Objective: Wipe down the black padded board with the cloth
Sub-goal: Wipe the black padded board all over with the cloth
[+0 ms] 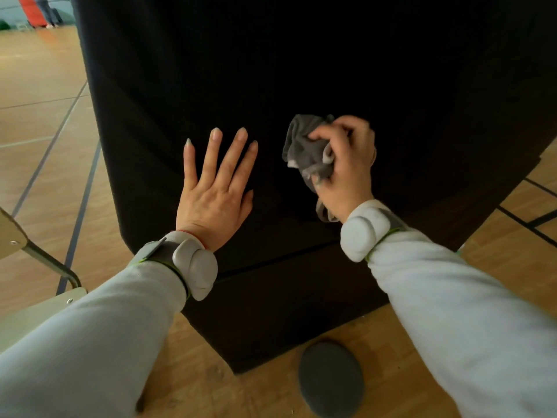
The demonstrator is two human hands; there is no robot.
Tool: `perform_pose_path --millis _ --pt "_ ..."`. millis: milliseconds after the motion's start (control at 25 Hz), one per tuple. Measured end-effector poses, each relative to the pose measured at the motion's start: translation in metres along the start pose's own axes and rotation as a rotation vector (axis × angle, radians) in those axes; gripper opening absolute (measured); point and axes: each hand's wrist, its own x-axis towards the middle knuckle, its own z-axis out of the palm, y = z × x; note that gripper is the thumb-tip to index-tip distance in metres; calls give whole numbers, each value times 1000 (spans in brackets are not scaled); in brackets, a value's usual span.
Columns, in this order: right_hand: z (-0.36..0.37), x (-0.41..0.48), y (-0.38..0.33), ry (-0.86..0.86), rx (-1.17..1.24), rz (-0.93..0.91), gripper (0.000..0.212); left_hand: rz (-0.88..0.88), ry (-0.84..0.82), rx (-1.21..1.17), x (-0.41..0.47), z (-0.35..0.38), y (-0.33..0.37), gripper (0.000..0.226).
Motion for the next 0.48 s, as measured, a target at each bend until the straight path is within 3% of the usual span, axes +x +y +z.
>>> perform_pose_path --millis 160,360,480 --pt "21 -47 5 -149 -20 -6 47 -2 26 15 -1 4 1 67" --pt "24 -55 9 -176 -28 8 46 -15 -2 -18 1 1 4 66" --pt "26 -91 17 -374 -99 26 48 10 -37 -30 -9 1 7 64"
